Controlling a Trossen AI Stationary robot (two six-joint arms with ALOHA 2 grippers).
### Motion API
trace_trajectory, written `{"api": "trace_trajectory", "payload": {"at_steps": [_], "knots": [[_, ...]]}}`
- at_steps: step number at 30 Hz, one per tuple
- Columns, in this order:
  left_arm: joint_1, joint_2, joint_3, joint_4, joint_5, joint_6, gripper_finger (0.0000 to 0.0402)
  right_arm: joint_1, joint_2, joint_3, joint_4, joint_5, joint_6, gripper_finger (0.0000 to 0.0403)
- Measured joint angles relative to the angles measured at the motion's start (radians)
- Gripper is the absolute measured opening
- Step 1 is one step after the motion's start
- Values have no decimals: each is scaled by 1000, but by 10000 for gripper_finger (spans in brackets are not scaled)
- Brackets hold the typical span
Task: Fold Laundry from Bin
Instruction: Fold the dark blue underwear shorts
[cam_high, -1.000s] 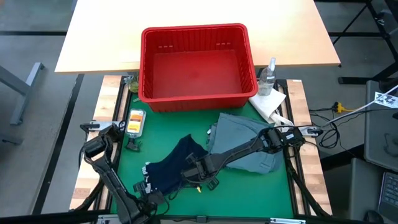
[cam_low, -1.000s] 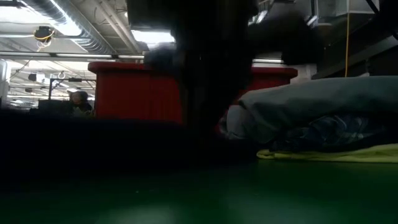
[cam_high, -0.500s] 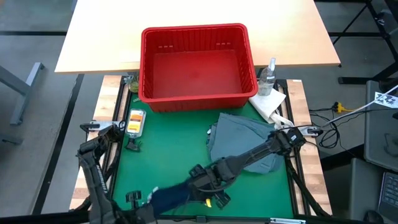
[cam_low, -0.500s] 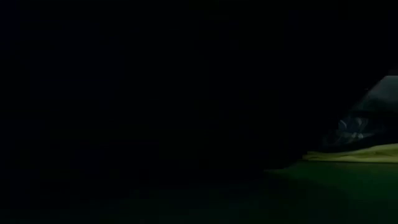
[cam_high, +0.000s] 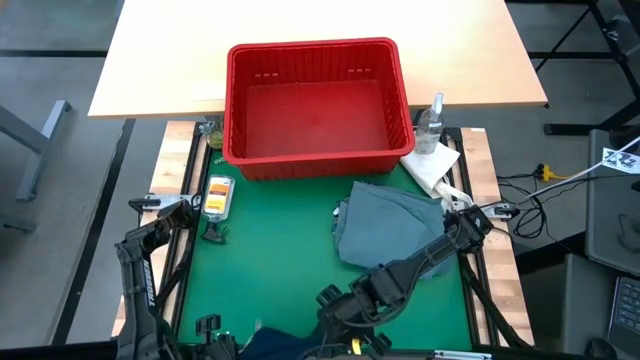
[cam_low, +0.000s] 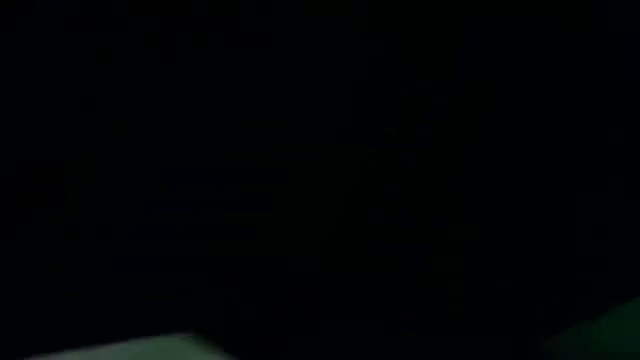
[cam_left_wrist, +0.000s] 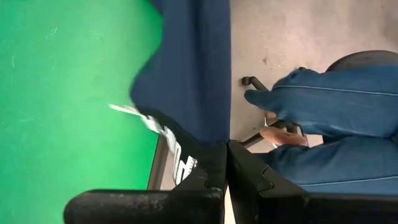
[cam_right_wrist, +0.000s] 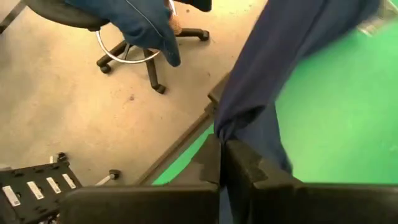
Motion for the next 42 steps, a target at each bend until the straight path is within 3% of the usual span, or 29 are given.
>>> {"api": "trace_trajectory", "payload": {"at_steps": [3, 7, 16, 20, 24, 35, 42], "knots": [[0, 0, 0, 0, -1, 0, 0, 1, -3, 0, 8, 4, -1, 11], [7, 0, 0, -26, -4, 0, 0, -18, -8, 1, 7, 87, -1, 12], [51, -2, -62, -135, -4, -7, 0, -132, -8, -66, -8, 155, -71, 6], [74, -2, -136, -134, 1, -1, 0, -198, -8, -143, -3, 148, -103, 6], [91, -2, -180, -135, 58, -7, 0, -242, -6, -198, -6, 76, -82, 8], [34, -7, -113, -73, 73, 0, 0, -145, -7, -122, -1, -25, -80, 8], [10, -9, -48, 0, 8, -1, 0, -50, -7, -8, 10, -9, -72, 3]]}}
